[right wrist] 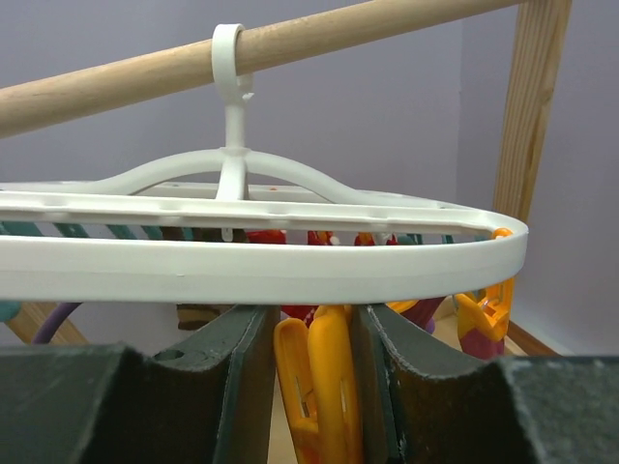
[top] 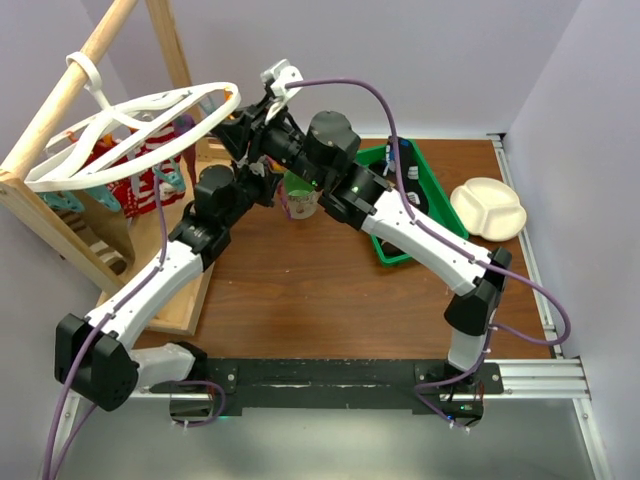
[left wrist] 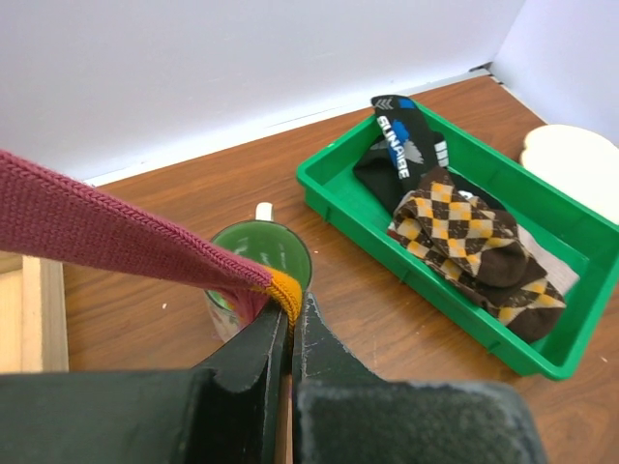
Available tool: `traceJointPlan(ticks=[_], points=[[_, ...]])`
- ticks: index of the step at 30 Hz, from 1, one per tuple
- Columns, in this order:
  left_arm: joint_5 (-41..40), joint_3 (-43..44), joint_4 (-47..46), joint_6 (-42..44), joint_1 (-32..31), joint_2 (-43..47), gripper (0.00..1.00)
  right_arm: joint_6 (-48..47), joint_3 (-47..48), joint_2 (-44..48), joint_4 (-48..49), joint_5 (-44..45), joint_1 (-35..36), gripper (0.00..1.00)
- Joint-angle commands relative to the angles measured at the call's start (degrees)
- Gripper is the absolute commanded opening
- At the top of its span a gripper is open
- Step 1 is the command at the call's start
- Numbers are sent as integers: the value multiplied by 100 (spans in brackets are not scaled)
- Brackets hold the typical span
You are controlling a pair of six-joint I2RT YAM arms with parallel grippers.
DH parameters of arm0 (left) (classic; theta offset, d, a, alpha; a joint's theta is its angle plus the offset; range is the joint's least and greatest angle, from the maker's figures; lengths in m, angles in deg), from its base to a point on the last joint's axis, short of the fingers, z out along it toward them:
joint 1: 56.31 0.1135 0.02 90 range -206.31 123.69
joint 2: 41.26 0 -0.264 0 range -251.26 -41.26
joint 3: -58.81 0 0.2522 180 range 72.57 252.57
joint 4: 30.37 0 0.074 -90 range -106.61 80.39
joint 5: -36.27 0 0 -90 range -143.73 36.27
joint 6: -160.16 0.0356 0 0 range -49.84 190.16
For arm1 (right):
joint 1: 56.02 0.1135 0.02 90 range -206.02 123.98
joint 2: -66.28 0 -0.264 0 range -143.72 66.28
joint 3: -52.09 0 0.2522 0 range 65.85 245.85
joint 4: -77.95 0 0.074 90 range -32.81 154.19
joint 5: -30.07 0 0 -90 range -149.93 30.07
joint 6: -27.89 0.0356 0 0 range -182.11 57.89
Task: Remove the socks clipped to the hanger
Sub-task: Adjust the hanger on the clothesline.
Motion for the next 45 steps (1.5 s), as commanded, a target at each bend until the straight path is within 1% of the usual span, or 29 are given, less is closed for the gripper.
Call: traceJointPlan(ticks=[1, 4, 5, 10, 11, 12, 15, 19, 21, 23, 26, 28, 34, 37, 39, 45], points=[[483, 7, 94, -140, -26, 232, 0, -263, -244, 545, 247, 343, -20, 38], [685, -11, 147, -140, -35, 328, 0, -316, -332, 685, 255, 281, 6, 39], [721, -19, 182, -140, -35, 355, 0, -351, -437, 729, 273, 46, 23, 42], [940, -125, 226, -113, -35, 600, 0, -509, -911, 1081, 422, -422, 138, 52], [958, -134, 269, -87, -26, 627, 0, -579, -956, 1107, 423, -518, 155, 55], [967, -134, 296, -43, -35, 654, 0, -606, -982, 1142, 353, -658, 164, 61], [984, -134, 410, 36, -26, 715, 0, -729, -1044, 1257, 142, -835, 191, 68], [1204, -143, 595, 98, -26, 776, 0, -896, -1333, 1590, 168, -792, 199, 72], [1344, -151, 639, 106, -26, 821, 0, -1010, -1395, 1678, 124, -617, 199, 72], [1406, -178, 674, 106, -26, 882, 0, -1036, -1440, 1705, 11, -213, 199, 73], [1486, -248, 683, 54, -26, 979, 0, -1098, -1089, 1469, -533, 226, 156, 72], [1530, -335, 683, 1, -26, 1093, 0, -1098, -1105, 1424, -579, 272, 86, 72], [1538, -573, 683, -148, -26, 1383, 0, -405, -1431, 1477, -386, -263, -485, 71], [1460, -696, 683, -245, -26, 1515, 0, 17, -1501, 1389, -246, -729, -933, 70], [1372, -810, 683, -385, -26, 1620, 0, 185, -1501, 1327, -210, -931, -1039, 70], [1091, -1293, 472, -869, -26, 2059, 0, 308, -1449, 967, -166, -1116, -1093, 70]])
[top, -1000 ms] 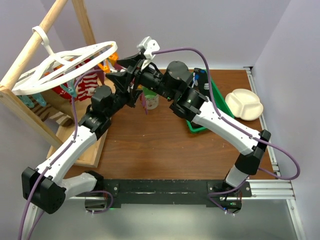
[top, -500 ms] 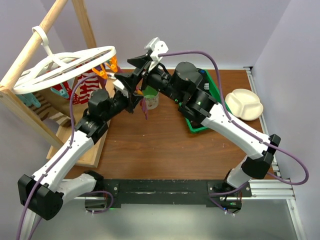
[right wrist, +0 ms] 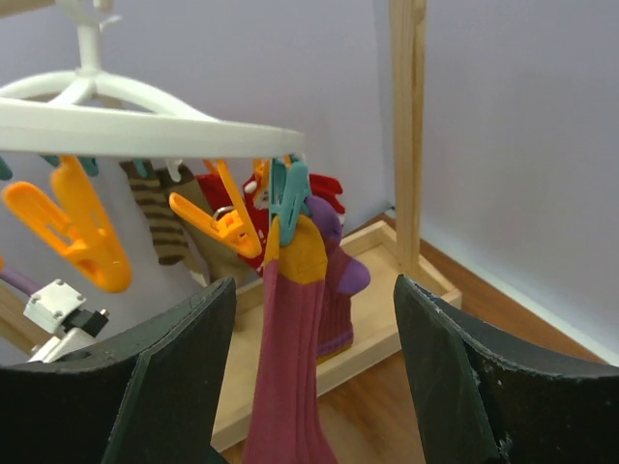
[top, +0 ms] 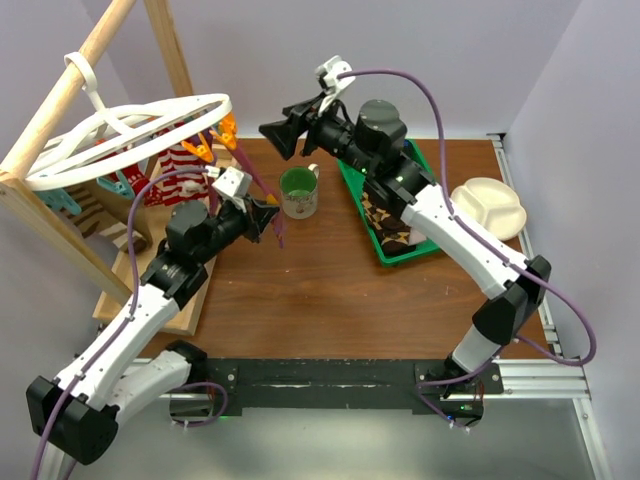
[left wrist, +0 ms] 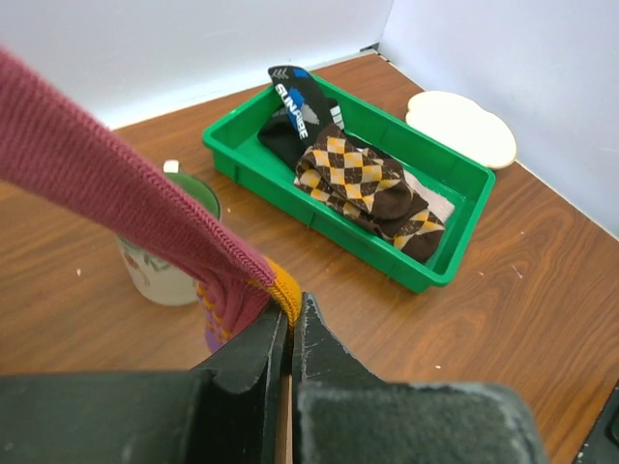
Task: Remove the socks clipped to the hanger
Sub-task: Adjust the hanger on the clothesline.
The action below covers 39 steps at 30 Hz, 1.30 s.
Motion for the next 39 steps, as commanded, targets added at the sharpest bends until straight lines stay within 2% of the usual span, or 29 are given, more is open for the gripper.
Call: traceJointPlan(ticks=[1, 10, 22, 29, 39], points=[[-151, -323, -153, -545, -28, 342, 0, 295, 86, -263, 181, -456, 53, 70], [-661, -684, -136, -888, -28, 826, 0, 567, 376, -791, 383, -844, -17, 70], [-1426, -798, 58, -1468, -28, 1080, 0, 1182, 771, -1486, 1112, -588, -96, 67], [-1892, -746, 453, -1741, -19, 1212, 0, 1692, 841, -1749, 1728, -1063, -263, 68], [-1857, -675, 550, -1882, -28, 1283, 0, 2650, 1404, -2549, 3027, -2284, -431, 69]])
